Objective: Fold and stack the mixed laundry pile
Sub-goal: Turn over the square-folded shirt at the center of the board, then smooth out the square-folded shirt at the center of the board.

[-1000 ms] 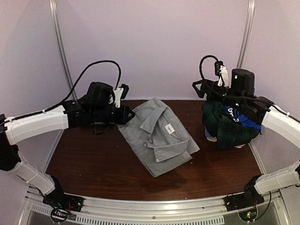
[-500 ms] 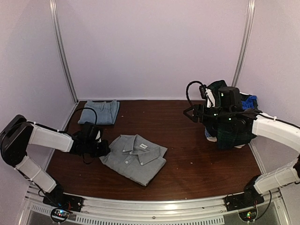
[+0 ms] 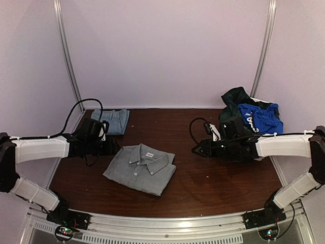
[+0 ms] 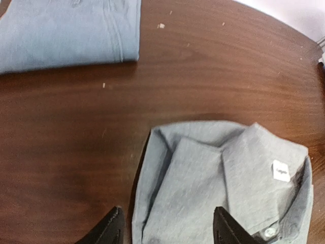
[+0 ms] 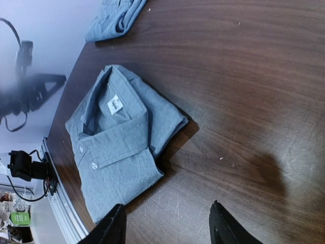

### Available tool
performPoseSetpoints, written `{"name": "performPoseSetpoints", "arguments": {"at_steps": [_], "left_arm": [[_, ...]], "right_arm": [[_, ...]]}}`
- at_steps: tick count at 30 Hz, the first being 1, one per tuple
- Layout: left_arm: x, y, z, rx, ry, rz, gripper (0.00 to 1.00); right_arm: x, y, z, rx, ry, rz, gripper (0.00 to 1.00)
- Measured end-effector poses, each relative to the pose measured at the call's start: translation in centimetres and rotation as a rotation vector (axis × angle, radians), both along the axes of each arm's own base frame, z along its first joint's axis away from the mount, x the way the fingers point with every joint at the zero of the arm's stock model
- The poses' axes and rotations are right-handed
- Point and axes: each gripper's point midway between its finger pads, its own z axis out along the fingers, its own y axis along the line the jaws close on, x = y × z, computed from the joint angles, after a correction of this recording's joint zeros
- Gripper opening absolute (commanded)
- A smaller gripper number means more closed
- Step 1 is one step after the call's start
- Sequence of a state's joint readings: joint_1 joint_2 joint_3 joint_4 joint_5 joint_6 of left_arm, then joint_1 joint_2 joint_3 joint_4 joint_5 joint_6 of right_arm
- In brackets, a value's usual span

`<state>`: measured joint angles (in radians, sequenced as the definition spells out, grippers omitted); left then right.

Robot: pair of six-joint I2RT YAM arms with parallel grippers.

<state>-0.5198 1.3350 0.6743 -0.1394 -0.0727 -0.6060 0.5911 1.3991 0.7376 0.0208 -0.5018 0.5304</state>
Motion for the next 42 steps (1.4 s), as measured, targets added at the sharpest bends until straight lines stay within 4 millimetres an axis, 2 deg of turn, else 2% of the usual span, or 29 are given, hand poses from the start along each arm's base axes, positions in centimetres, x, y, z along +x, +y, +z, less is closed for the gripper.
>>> {"name": "performPoseSetpoints", "arguments": {"at_steps": [2, 4, 7, 9, 11, 13, 15, 17, 19, 20, 22, 26, 28, 30, 33, 37, 42], "left_arm": [[1.4, -0.6, 1.7, 0.017, -0.041, -0.022, 0.58], [2.0, -1.1, 1.5, 0.030, -0.040, -0.045, 0.55], [1.9, -1.6, -2.0, 0.067, 0.051, -0.076, 0.48], [0.8, -1.7, -5.1, 0.099, 0.131, -0.096, 0.43], [-0.8, -1.8, -7.2, 0.124, 0.189, -0.116, 0.35], [-1.8, -3.3, -7.1, 0.109, 0.188, -0.147, 0.29], [-3.3, -5.3, -7.2, 0.085, 0.198, -0.183, 0.27], [-5.6, -8.0, -7.2, 0.034, 0.210, -0.238, 0.30], [-7.9, -9.6, -7.1, -0.027, 0.232, -0.270, 0.41], [-8.9, -9.6, -7.0, -0.051, 0.242, -0.271, 0.47], [-9.7, -8.6, -6.4, -0.067, 0.248, -0.245, 0.54], [-8.1, -6.9, -3.1, -0.107, 0.158, -0.184, 0.55], [-7.0, -6.6, -1.1, -0.143, 0.093, -0.181, 0.54], [-6.2, -6.7, 0.0, -0.163, 0.050, -0.195, 0.52], [-5.6, -7.6, 0.0, -0.156, 0.037, -0.250, 0.49], [-4.2, -9.9, -0.4, -0.144, 0.046, -0.318, 0.48], [-3.6, -11.5, -1.8, -0.142, 0.073, -0.368, 0.47]], "right_arm": [[-0.5, 1.1, -1.6, 0.000, 0.046, 0.030, 0.60], [-1.1, 2.0, -3.0, -0.004, 0.088, 0.056, 0.61], [-1.5, 3.3, -4.5, -0.013, 0.135, 0.091, 0.61], [-1.4, 3.7, -5.0, -0.015, 0.151, 0.104, 0.61], [-1.4, 3.7, -5.0, -0.020, 0.154, 0.109, 0.59], [-1.2, 3.6, -4.8, -0.025, 0.150, 0.113, 0.58], [-1.0, 3.2, -4.9, -0.037, 0.153, 0.112, 0.58], [-0.8, 2.4, -5.1, -0.051, 0.165, 0.099, 0.58], [-0.3, 1.3, -5.4, -0.065, 0.174, 0.081, 0.59], [-0.2, 0.9, -5.5, -0.072, 0.178, 0.072, 0.60], [0.0, 0.1, -5.7, -0.088, 0.182, 0.062, 0.61], [0.2, -1.2, -5.7, -0.121, 0.179, 0.048, 0.62], [0.2, -1.7, -5.2, -0.127, 0.164, 0.046, 0.62], [0.4, -2.2, -4.6, -0.129, 0.146, 0.041, 0.61], [0.6, -2.8, -4.7, -0.134, 0.143, 0.035, 0.61], [-0.3, -3.2, -5.9, -0.136, 0.181, 0.044, 0.62], [-1.2, -2.7, -7.2, -0.107, 0.233, 0.073, 0.62]]}}
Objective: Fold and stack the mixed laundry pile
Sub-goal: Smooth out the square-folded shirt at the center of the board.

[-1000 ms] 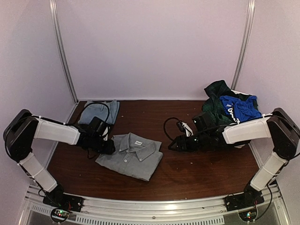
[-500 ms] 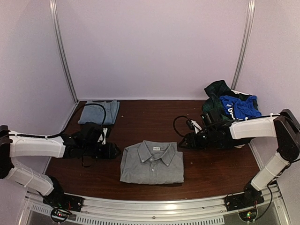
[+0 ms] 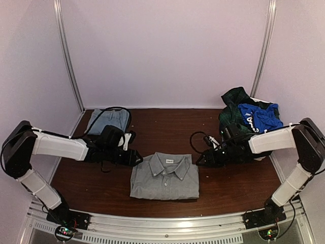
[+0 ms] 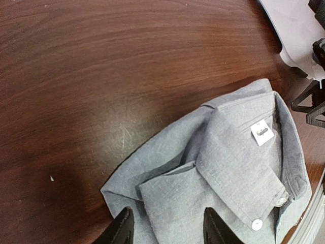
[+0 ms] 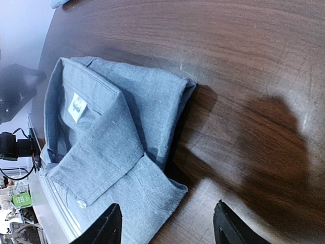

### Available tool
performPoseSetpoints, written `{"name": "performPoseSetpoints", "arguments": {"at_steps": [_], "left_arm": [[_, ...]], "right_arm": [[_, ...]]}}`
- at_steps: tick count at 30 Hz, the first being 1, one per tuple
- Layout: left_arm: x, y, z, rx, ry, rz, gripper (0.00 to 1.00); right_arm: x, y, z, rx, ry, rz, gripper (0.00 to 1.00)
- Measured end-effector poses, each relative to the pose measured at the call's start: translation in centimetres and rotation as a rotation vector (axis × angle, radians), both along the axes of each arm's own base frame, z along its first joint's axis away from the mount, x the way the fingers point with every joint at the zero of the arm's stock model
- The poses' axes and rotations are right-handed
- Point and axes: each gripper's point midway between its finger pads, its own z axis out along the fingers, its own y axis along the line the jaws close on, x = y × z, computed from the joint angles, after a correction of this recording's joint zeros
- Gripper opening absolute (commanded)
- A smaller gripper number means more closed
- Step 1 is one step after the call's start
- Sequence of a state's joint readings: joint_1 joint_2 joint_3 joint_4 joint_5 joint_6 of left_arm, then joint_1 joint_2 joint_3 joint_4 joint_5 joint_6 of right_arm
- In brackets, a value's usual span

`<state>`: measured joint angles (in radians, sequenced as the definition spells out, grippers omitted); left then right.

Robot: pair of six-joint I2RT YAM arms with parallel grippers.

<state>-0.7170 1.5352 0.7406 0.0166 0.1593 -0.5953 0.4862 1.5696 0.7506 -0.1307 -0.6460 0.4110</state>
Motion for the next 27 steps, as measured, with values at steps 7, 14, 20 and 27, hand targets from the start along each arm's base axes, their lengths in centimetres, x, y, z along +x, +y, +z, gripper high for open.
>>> {"name": "performPoseSetpoints", "arguments": {"at_steps": [7, 14, 20, 27], "left_arm": [[-0.3, -0.2, -1.9, 0.019, 0.043, -0.018, 0.45], [-0.5, -0.4, -3.0, 0.027, 0.068, -0.027, 0.41], [-0.5, -0.6, -3.3, 0.023, 0.071, -0.033, 0.27], [-0.3, -0.9, -3.3, 0.013, 0.062, -0.046, 0.00]], "right_arm": [[-0.8, 0.8, -1.9, 0.043, 0.070, 0.023, 0.56], [-0.9, 2.1, -2.0, 0.101, 0.090, 0.045, 0.31], [-1.4, 3.1, -2.0, 0.124, 0.102, 0.065, 0.13], [-1.5, 3.4, -1.9, 0.129, 0.098, 0.071, 0.00]]}}
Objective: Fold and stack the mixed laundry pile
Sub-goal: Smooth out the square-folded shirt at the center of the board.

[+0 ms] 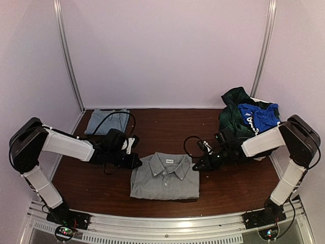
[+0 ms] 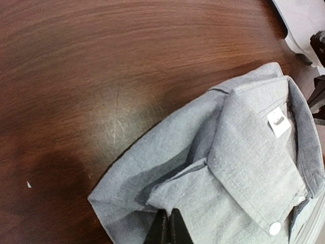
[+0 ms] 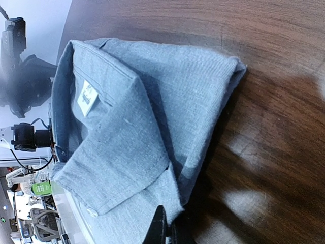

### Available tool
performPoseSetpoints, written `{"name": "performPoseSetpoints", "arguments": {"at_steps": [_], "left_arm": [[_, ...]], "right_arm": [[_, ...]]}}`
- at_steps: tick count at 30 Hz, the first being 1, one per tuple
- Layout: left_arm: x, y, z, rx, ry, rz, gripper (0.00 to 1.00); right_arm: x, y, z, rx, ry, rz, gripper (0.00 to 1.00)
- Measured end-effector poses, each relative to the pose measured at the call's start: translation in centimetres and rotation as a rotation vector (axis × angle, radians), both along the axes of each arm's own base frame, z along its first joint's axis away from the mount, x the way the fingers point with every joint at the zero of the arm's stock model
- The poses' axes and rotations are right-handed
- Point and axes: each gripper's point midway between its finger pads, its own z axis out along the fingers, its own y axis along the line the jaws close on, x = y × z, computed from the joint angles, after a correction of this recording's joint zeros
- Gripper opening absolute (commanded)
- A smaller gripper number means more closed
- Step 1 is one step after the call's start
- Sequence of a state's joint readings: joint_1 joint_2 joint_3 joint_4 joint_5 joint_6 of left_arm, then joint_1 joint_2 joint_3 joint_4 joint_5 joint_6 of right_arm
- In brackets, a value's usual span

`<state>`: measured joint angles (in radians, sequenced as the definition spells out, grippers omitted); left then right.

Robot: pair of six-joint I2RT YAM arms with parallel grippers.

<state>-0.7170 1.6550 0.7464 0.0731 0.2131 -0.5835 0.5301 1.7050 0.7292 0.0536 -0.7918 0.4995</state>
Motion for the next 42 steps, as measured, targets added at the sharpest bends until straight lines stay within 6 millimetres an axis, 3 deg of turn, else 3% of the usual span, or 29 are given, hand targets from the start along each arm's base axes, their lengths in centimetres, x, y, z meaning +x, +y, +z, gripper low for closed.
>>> {"name": "performPoseSetpoints", "arguments": {"at_steps": [5, 12, 19, 25, 31, 33, 38, 42], "left_arm": [[0.0, 0.0, 1.1, -0.016, -0.022, 0.000, 0.00], [-0.2, 1.1, 4.0, -0.031, -0.091, 0.022, 0.00], [-0.5, 3.6, 3.1, 0.027, -0.124, 0.090, 0.00], [-0.8, 6.0, 0.6, 0.079, -0.116, 0.146, 0.00], [0.1, 5.9, -2.4, 0.118, -0.088, 0.158, 0.00], [0.9, 5.6, -2.4, 0.116, -0.102, 0.170, 0.00], [2.0, 5.7, -2.4, 0.118, -0.120, 0.200, 0.00], [1.9, 6.0, -1.6, 0.130, -0.137, 0.193, 0.00]], "right_arm": [[-0.1, 0.3, 0.7, -0.008, -0.025, 0.016, 0.00], [0.7, 2.2, 4.0, -0.011, -0.143, 0.064, 0.00], [3.0, 3.5, 6.1, -0.024, -0.254, 0.083, 0.00], [4.7, 4.2, 4.4, -0.060, -0.279, 0.094, 0.00], [5.6, 3.9, -0.1, -0.138, -0.247, 0.084, 0.00], [5.7, 3.9, -0.9, -0.147, -0.243, 0.080, 0.00], [6.4, 4.0, -0.4, -0.148, -0.274, 0.063, 0.00], [6.5, 4.1, 1.9, -0.129, -0.314, 0.057, 0.00]]}}
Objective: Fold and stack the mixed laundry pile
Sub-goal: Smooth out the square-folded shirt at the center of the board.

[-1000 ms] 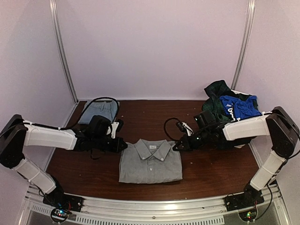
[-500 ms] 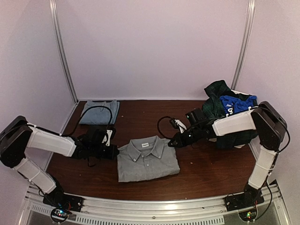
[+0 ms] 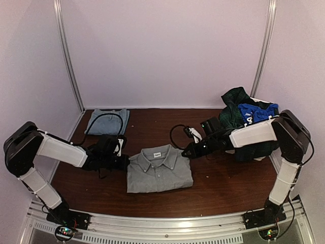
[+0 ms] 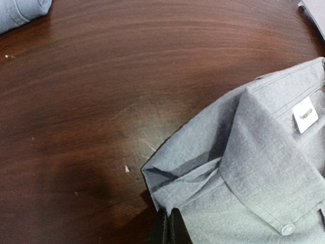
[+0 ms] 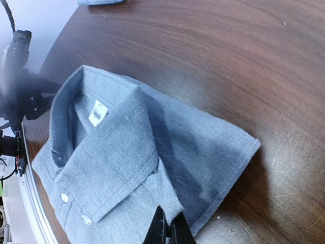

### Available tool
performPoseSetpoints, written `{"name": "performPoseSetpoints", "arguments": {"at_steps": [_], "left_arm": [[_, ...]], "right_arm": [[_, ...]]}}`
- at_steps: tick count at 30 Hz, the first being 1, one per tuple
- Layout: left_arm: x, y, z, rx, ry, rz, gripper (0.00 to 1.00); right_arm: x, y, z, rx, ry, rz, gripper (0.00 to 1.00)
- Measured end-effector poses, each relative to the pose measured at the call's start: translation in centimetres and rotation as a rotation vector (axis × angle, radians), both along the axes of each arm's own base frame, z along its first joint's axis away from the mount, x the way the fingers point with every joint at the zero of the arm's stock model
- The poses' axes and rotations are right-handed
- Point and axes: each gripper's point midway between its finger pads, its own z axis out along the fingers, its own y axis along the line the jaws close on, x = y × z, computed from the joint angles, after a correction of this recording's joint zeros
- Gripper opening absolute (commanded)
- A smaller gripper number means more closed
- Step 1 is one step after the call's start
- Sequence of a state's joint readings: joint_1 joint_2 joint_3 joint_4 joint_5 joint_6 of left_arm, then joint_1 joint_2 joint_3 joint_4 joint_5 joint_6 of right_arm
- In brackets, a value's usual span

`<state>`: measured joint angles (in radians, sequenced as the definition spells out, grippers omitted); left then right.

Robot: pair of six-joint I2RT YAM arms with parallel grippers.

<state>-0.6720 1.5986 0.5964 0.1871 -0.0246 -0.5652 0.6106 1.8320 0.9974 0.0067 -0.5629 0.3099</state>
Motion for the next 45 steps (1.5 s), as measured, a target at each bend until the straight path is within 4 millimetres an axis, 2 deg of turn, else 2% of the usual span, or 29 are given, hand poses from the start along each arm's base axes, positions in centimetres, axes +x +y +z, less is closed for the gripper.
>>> {"name": "performPoseSetpoints", "arguments": {"at_steps": [3, 5, 7, 10, 12, 14, 16, 18, 20, 22, 24, 26, 27, 29, 31, 32, 34, 37, 39, 42, 45], "left_arm": [[0.4, 0.3, 1.6, 0.008, -0.034, 0.001, 0.00], [1.3, 0.6, 2.7, 0.006, -0.059, 0.014, 0.00], [2.3, 1.1, 3.0, 0.010, -0.070, 0.033, 0.00], [3.4, 1.7, 2.0, 0.032, -0.051, 0.055, 0.00], [3.8, 1.9, 0.6, 0.054, -0.023, 0.060, 0.00], [4.1, 2.0, -0.7, 0.073, 0.005, 0.059, 0.00], [5.3, 1.7, -0.7, 0.064, -0.011, 0.066, 0.00], [6.5, 1.8, -0.7, 0.059, -0.018, 0.081, 0.14], [7.3, 2.3, -0.6, 0.057, -0.022, 0.098, 0.31], [7.6, 3.1, -0.4, 0.062, -0.022, 0.108, 0.47], [7.5, 3.4, 0.4, 0.052, -0.026, 0.100, 0.54], [6.7, 3.5, 2.2, 0.017, -0.039, 0.084, 0.56], [6.1, 3.4, 3.4, -0.008, -0.051, 0.070, 0.57], [4.8, 3.3, 5.6, -0.060, -0.083, 0.043, 0.58], [2.9, 3.3, 7.3, -0.115, -0.103, 0.006, 0.59], [1.9, 3.3, 7.6, -0.139, -0.103, -0.011, 0.59], [0.0, 3.4, 7.2, -0.174, -0.077, -0.038, 0.59], [-2.8, 3.6, 5.0, -0.200, 0.007, -0.063, 0.59], [-4.4, 3.8, 3.3, -0.207, 0.069, -0.070, 0.58], [-5.8, 3.8, 2.1, -0.222, 0.127, -0.079, 0.59], [-6.3, 3.2, 1.9, -0.236, 0.143, -0.101, 0.58]], "right_arm": [[0.5, 0.5, 2.9, 0.035, -0.052, 0.004, 0.00], [1.3, 1.1, 4.1, 0.048, -0.083, 0.009, 0.00], [2.3, 1.6, 4.5, 0.051, -0.105, 0.008, 0.00], [3.3, 1.9, 3.0, 0.023, -0.097, 0.002, 0.00], [3.9, 1.9, 1.0, -0.011, -0.077, -0.007, 0.00], [4.1, 1.7, -0.9, -0.043, -0.055, -0.016, 0.07], [4.4, 1.6, -2.3, -0.068, -0.039, -0.021, 0.21], [4.6, 1.6, -2.7, -0.076, -0.035, -0.028, 0.39], [5.1, 1.5, -2.2, -0.075, -0.041, -0.039, 0.51], [5.4, 1.2, -1.2, -0.067, -0.049, -0.056, 0.61], [5.4, 0.5, 0.8, -0.053, -0.066, -0.071, 0.63], [4.8, -0.3, 3.8, -0.015, -0.095, -0.079, 0.64], [4.0, -0.7, 5.8, 0.019, -0.115, -0.079, 0.64], [2.5, -1.3, 8.5, 0.083, -0.142, -0.075, 0.63], [0.4, -1.4, 9.7, 0.145, -0.144, -0.051, 0.63], [-0.7, -1.2, 9.5, 0.163, -0.131, -0.036, 0.63], [-3.1, -0.6, 7.6, 0.172, -0.079, 0.001, 0.63], [-6.8, 0.1, 3.4, 0.147, 0.039, 0.055, 0.63], [-8.4, 0.6, 1.5, 0.135, 0.090, 0.081, 0.63], [-9.3, 1.4, -0.3, 0.139, 0.130, 0.104, 0.63], [-9.4, 2.1, -1.0, 0.158, 0.138, 0.117, 0.59]]}}
